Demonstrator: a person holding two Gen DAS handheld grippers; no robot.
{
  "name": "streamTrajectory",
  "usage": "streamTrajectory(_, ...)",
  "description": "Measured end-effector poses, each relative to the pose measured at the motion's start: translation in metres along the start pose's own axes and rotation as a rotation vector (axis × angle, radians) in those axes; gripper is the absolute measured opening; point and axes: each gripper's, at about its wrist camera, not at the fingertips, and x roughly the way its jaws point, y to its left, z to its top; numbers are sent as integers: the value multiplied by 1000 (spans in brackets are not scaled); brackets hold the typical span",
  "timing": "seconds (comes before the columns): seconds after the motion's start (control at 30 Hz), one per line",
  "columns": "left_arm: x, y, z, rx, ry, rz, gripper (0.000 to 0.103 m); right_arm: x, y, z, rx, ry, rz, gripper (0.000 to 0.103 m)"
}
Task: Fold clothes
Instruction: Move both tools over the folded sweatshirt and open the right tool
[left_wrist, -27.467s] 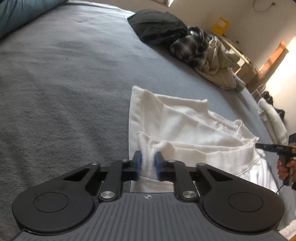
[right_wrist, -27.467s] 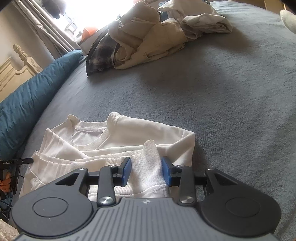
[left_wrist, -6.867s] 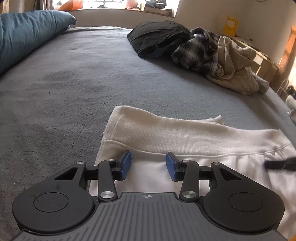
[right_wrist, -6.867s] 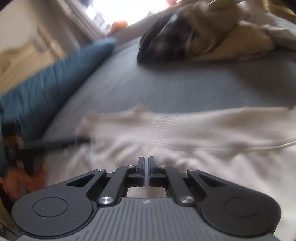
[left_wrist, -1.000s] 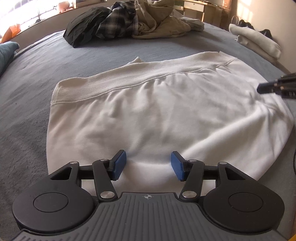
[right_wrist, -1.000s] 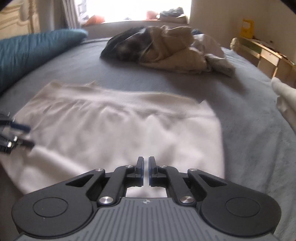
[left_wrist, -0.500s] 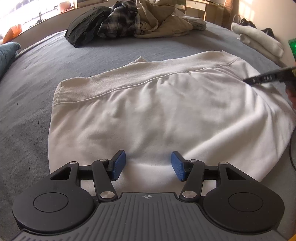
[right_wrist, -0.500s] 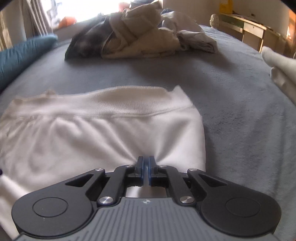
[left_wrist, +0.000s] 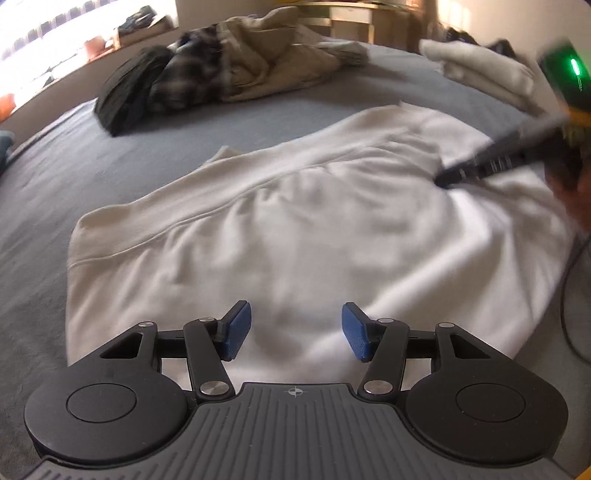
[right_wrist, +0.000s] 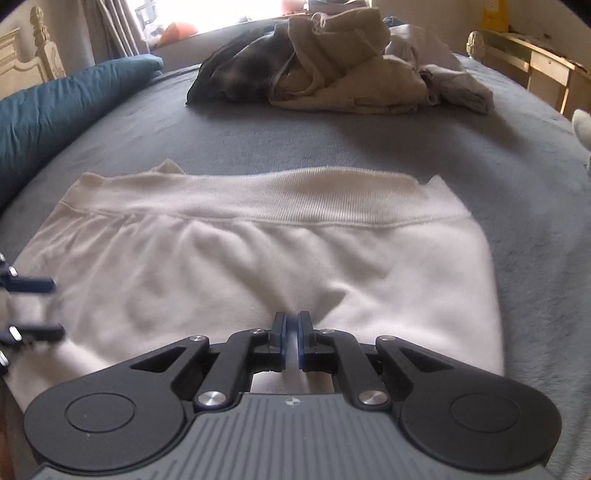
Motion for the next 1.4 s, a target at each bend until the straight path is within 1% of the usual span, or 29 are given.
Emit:
streamTrajectory(0.07, -3, -6, 0, 19, -10, -5, 54, -13, 4, 3, 7, -25, 50, 6)
streamTrajectory(0.1, -3, -8, -1, 31, -13, -4, 54, -20, 8, 2, 7, -39, 92, 6)
streamTrajectory(0.17, 0, -14, -2, 56, -10, 11, 55, -25, 22, -2, -24, -34, 182, 6)
streamTrajectory(0.2, 4, -16, -3, 61, -3, 25, 55, -23, 31, -5, -53, -17, 217, 6)
streamTrajectory(0.27, 8, -19, -4, 57, -9, 39, 55, -3, 50, -18, -126, 58, 224, 6)
streamTrajectory(0.3, 10, -20, -5, 61, -10, 45, 55, 4, 57, -25, -155, 65, 215, 6)
streamTrajectory(0.33, 10, -20, -5, 66, -10, 49, 55, 7, 62, -29, -178, 44, 200, 6)
streamTrajectory(0.4, 8, -21, -3, 75, -9, 51, 55, 1, 71, -24, -220, 48, 179, 6)
streamTrajectory(0.43, 6, -20, -3, 82, -9, 50, 55, -4, 75, -20, -232, 48, 183, 7)
streamTrajectory(0.53, 5, -20, -5, 89, -6, 53, 55, -21, 85, -15, -244, -12, 296, 7)
streamTrajectory(0.57, 5, -20, -5, 88, -6, 53, 55, -21, 91, -17, -258, -17, 329, 7)
streamTrajectory(0.6, 5, -20, -5, 87, -6, 54, 55, -14, 99, -22, -281, 2, 334, 7)
streamTrajectory(0.67, 5, -20, -5, 78, -3, 54, 55, 8, 111, -37, -325, 51, 301, 8)
streamTrajectory(0.73, 6, -20, -5, 66, 4, 53, 55, 17, 110, -44, -303, 26, 306, 8)
streamTrajectory(0.8, 1, -19, -5, 66, -3, 57, 55, 11, 107, -32, -251, 57, 323, 8)
streamTrajectory(0.83, -1, -19, -5, 68, -8, 59, 55, 6, 106, -27, -229, 53, 343, 8)
streamTrajectory(0.93, -10, -17, -5, 78, -14, 77, 55, -9, 108, -22, -212, 1, 420, 8)
streamTrajectory(0.97, -11, -15, -5, 81, -10, 86, 55, -7, 112, -23, -227, 1, 426, 8)
streamTrajectory(1.03, -10, -10, -7, 78, 8, 110, 55, 18, 121, -36, -290, 50, 373, 8)
streamTrajectory(1.07, -9, -7, -9, 76, 17, 123, 55, 24, 124, -40, -304, 55, 359, 8)
streamTrajectory(1.1, -8, -4, -9, 66, 26, 132, 55, 24, 124, -43, -302, 39, 363, 8)
streamTrajectory(1.17, -10, 5, -8, 31, 29, 137, 55, 21, 127, -37, -294, 45, 372, 8)
streamTrajectory(1.33, -9, 19, 0, -26, 54, 190, 55, 14, 138, -29, -301, 7, 442, 9)
streamTrajectory(1.37, -7, 21, 2, -38, 56, 197, 55, 21, 142, -32, -314, 28, 433, 11)
streamTrajectory(1.4, -6, 23, 5, -51, 55, 208, 55, 29, 144, -39, -329, 43, 420, 11)
